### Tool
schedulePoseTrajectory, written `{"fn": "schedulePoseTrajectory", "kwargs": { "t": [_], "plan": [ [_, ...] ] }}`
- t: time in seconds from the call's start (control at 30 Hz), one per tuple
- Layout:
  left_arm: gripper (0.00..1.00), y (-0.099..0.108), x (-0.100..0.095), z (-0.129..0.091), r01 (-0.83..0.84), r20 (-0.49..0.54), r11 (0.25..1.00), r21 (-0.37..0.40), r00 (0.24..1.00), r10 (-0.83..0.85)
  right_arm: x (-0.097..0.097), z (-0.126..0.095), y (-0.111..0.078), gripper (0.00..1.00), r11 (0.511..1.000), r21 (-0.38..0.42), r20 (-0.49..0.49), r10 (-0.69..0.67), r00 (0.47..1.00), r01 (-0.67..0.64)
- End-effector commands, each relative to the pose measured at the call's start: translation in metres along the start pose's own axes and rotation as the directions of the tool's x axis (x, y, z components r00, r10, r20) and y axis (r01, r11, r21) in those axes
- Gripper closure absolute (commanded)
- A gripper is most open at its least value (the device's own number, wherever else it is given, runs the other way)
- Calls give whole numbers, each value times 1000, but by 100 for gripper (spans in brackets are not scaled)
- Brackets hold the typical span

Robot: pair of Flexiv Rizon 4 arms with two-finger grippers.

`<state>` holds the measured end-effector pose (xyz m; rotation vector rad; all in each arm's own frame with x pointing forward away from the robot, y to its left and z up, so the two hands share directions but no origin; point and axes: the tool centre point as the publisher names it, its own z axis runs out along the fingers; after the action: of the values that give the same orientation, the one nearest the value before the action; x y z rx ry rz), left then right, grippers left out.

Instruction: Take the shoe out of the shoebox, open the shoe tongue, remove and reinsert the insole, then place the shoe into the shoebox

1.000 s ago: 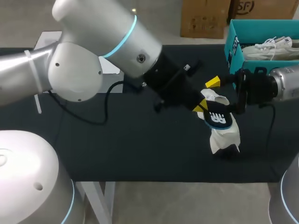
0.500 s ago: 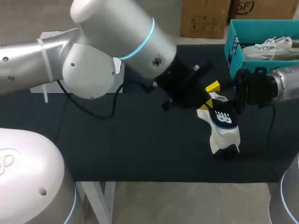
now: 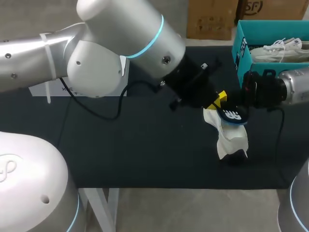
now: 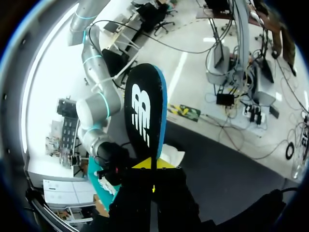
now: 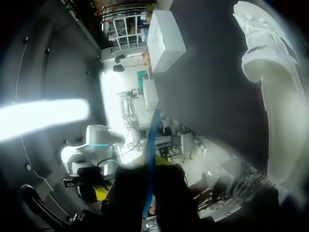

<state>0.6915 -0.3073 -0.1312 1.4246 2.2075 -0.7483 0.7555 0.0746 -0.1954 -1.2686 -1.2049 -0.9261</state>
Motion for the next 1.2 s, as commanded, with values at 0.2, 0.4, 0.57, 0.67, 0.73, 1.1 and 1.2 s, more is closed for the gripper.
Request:
{"fn": "schedulePoseTrajectory", "kwargs": {
  "t": [0.2,0.4,0.57,0.67,0.73,1.1,1.2],
  "plan": [
    [100,4,-2,-1,37,23,999,8,999,-38,0,0,0,100,1000,-2,3,1,1000,-1],
    [0,3,-2,-15,75,31,997,36,997,-76,0,0,0,100,1000,-2,3,1,1000,-1],
    [0,13,2,-39,111,5,991,72,994,-111,0,0,0,100,1000,-2,3,1,1000,-1],
    [0,27,1,-59,168,-60,983,79,985,-163,0,0,0,100,1000,-2,3,1,1000,-1],
    [0,40,-1,-76,204,-67,975,91,978,-198,0,0,0,100,1000,-2,3,1,1000,-1],
    [0,73,-13,-118,298,-163,942,152,948,-273,0,0,0,100,1000,-2,3,1,1000,-1],
    [0,73,-13,-118,298,-163,942,152,948,-273,0,0,0,100,1000,-2,3,1,1000,-1]
  ]
}}
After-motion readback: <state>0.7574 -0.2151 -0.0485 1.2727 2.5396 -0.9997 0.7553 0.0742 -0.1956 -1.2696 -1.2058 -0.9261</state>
